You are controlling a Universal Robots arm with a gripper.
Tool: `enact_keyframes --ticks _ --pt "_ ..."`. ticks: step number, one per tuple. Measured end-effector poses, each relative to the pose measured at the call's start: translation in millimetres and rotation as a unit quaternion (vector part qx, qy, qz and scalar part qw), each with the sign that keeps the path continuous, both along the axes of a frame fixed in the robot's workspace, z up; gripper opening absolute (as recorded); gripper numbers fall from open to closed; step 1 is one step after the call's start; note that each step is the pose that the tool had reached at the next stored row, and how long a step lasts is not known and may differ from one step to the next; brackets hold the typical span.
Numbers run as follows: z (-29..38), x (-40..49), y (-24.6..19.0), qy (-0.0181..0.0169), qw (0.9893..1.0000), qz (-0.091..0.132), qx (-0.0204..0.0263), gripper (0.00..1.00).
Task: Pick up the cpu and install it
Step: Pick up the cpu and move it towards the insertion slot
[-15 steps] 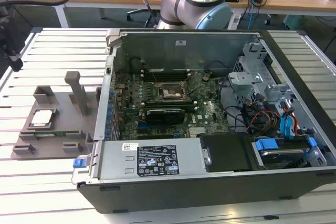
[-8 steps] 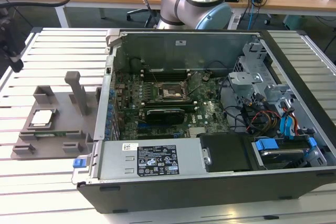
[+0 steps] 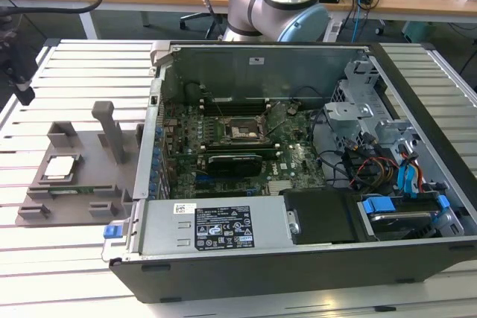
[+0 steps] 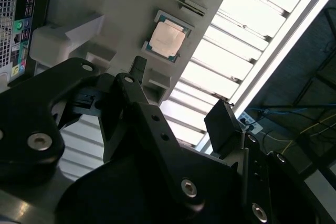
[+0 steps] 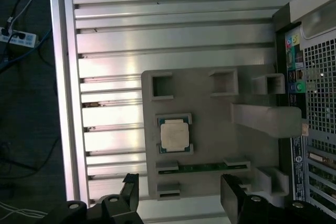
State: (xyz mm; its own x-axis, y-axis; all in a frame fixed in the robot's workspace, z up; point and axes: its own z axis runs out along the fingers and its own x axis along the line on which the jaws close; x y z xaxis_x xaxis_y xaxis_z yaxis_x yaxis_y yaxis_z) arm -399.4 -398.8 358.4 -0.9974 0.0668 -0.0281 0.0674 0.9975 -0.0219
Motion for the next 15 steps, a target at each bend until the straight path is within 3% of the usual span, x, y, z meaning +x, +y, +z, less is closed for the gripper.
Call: enact_keyframes --ticks 15 --pt "-10.5 0.0 0.0 0.0 1.0 0.0 0.0 0.72"
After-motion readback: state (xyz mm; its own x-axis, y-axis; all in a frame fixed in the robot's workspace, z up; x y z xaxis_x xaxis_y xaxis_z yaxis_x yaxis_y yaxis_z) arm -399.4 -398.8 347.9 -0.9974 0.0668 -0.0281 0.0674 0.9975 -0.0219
